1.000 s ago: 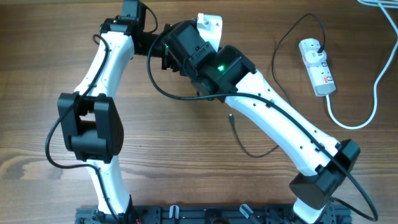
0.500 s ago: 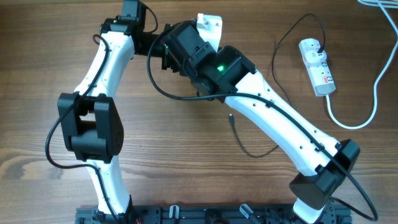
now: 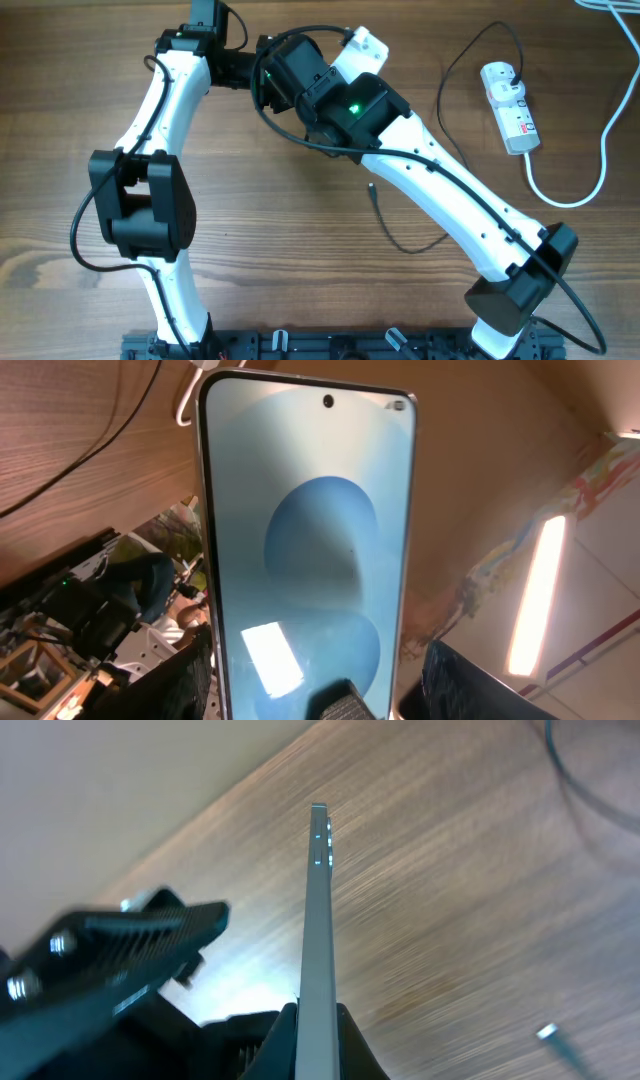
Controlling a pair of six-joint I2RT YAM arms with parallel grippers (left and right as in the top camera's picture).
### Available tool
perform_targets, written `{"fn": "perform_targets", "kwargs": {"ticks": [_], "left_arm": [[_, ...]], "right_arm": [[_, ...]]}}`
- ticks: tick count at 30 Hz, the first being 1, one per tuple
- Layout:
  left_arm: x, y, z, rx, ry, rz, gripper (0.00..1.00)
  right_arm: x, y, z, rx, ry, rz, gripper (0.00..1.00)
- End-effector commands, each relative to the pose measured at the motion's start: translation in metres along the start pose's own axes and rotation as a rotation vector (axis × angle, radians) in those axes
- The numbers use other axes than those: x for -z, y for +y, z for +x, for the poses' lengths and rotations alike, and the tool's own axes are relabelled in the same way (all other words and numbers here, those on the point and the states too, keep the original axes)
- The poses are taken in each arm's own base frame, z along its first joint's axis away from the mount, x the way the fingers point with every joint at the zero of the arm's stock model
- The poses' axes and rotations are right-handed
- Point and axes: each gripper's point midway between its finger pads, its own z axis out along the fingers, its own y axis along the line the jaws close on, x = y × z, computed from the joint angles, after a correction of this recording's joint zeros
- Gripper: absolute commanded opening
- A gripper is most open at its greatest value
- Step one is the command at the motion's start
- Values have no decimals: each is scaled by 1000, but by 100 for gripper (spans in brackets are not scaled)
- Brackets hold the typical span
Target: Plug charger to phone and switch on socket
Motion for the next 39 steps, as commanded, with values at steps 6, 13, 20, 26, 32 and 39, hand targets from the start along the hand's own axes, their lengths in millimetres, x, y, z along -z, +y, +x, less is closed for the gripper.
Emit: {"fn": "perform_targets", "kwargs": {"ticks": [6,13,20,26,32,39], "left_arm": [[4,-14,19,-25,20,23,71],[4,-14,19,-16,20,23,65],[5,-14,17,21,11,21,64],[7,-14,16,17,7,25,64],[7,-16,18,15,18,31,64],[8,-22,28,-16,79,71,64]], "right_arm": [[1,4,-2,-528,-5,-12,6],[1,5,1,-706,12,-11,5],[5,4,-1,-703,13,-12,4],[37,4,-13,-718,25,-62,4],[56,7,-7,-658,52,-93,4],[57,10,-5,-652,58,-101,4]]}}
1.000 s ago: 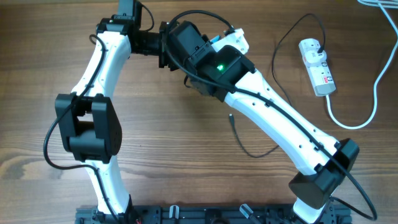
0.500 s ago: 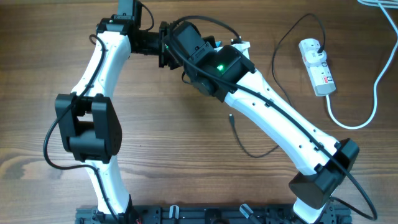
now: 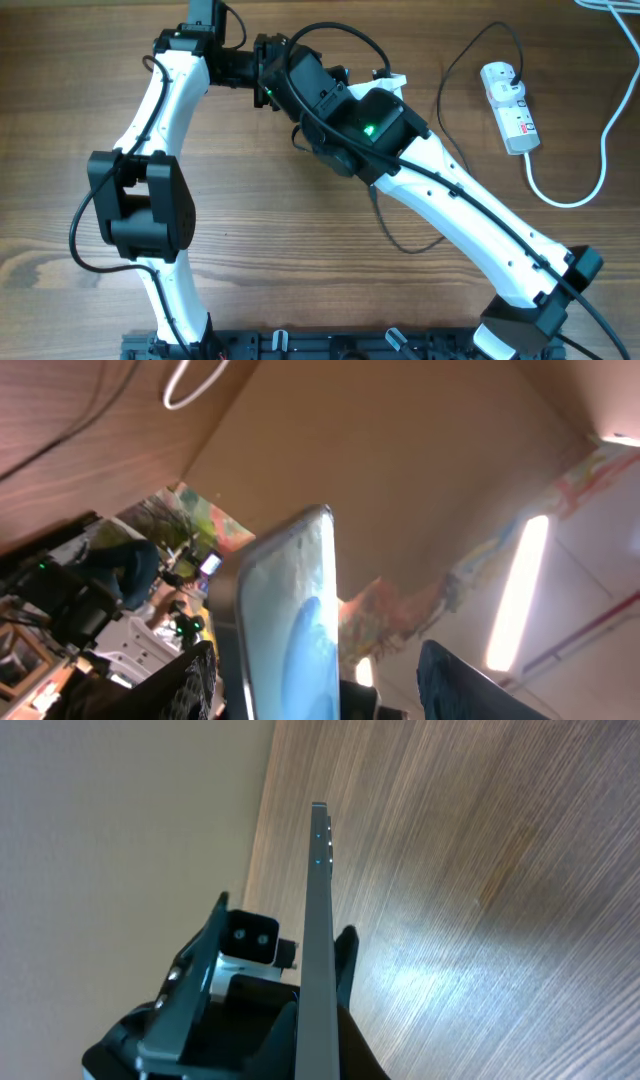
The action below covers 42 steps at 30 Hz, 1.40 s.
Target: Plug charger to phone and switch on socket
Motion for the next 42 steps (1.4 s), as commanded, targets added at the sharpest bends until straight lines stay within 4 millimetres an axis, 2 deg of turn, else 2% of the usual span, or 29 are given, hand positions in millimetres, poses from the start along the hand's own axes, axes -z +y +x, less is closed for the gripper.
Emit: {"fn": "perform_targets", "kwargs": {"ticks": [1,7,14,17,22,26,36,42], "left_arm": [[4,-15,23,-62,51,41,64],[3,-15,23,-63,52,39,64],[-1,-14,25,-63,59,34,61],[0,-14,25,-63,59,35,59],[0,-14,25,-63,59,35,49],[0,-14,25,-63,59,35,45],[-1,-14,25,-63,59,34,45],[-1,-14,25,-63,59,34,45]], "right_arm": [[13,12,-5,-4,8,-46,4],[13,14,-5,-8,9,-52,4],[15,29,-2,-44,17,-114,4],[14,27,-5,-40,-2,-109,4],[12,16,-10,-36,-26,-67,4],[12,13,-14,-59,-48,-58,4],[9,14,-12,-56,-45,-60,4],[9,27,1,-18,17,-103,4]]}}
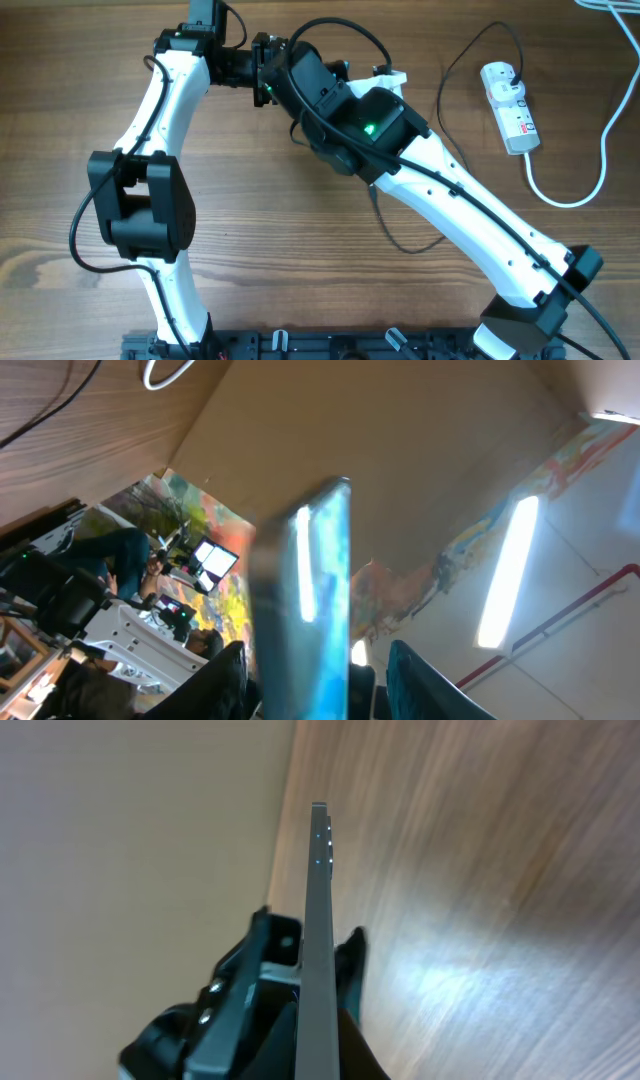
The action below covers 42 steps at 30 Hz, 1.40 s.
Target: Plug charger to phone and switch on socket
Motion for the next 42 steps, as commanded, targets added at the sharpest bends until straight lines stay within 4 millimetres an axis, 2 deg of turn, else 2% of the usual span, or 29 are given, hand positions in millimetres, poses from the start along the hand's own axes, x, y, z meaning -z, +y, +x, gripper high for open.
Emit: {"fn": "perform_targets", "kwargs": {"ticks": [1,15,31,38,42], "left_arm": [[-1,-10,18,-52,21,11,45],[-1,-10,18,-44,21,11,41],[-1,-10,18,-44,21,11,26],[-1,-10,18,-44,21,11,26],[-1,-10,18,-44,21,11,31]], "right_arm": [[8,13,1,17,19,-44,4],[-6,-3,8,14,33,-5,4],[-6,-6,16,18,76,12,4],[-9,-10,22,20,105,31,5],[-15,-14,28,22,116,44,4]]}}
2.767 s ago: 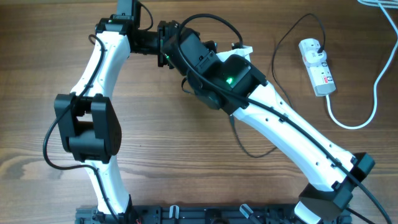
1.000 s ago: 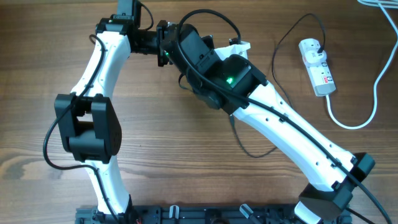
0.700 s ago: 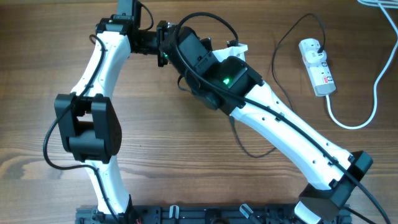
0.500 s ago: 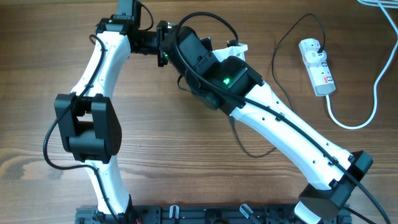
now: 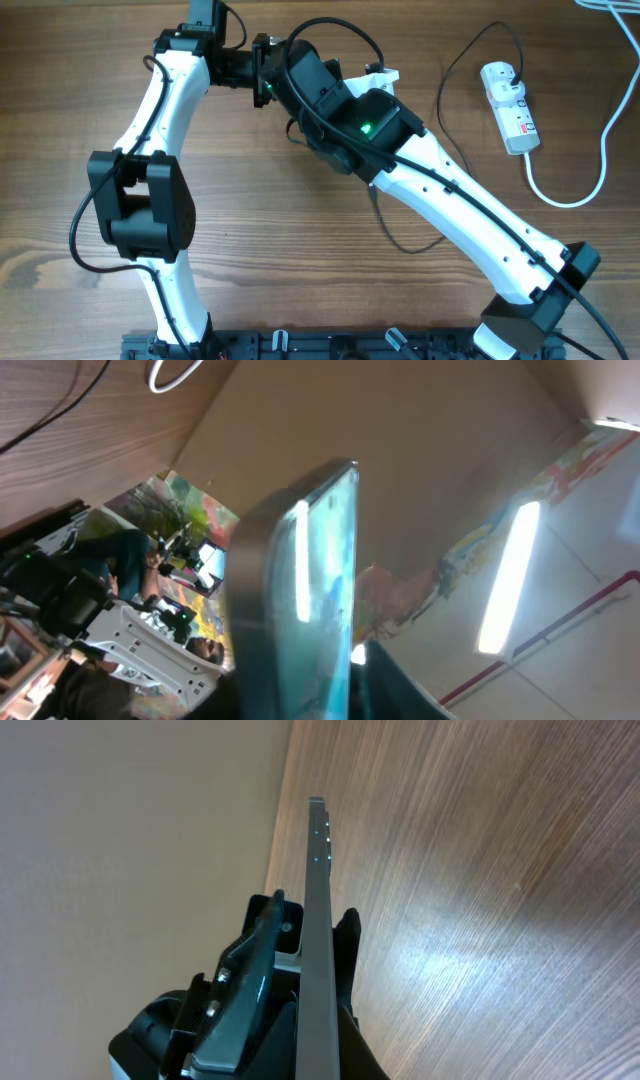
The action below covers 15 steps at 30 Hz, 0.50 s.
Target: Plug charger to phone and switch on socket
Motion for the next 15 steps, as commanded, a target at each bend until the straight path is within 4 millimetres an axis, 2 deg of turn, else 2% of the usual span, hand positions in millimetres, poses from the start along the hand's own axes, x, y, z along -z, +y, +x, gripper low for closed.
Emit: {"fn": "perform_targets", "kwargs": {"ticks": [1,6,11,13,15], "left_arm": [[-1,-11,20,-52,31,17,31],[-1,-11,20,-52,31,17,30],[-1,-11,20,-52,31,17,15],[-1,-11,20,-52,31,17,6],[-1,-11,20,-52,31,17,4]], "right_arm": [[-6,-9,17,13,64,38,4],[-6,-7,18,8,67,28,4],[-6,-7,18,11,67,30,5],[-6,-8,17,12,66,32,5],[-6,-8,17,13,66,33,5]]}}
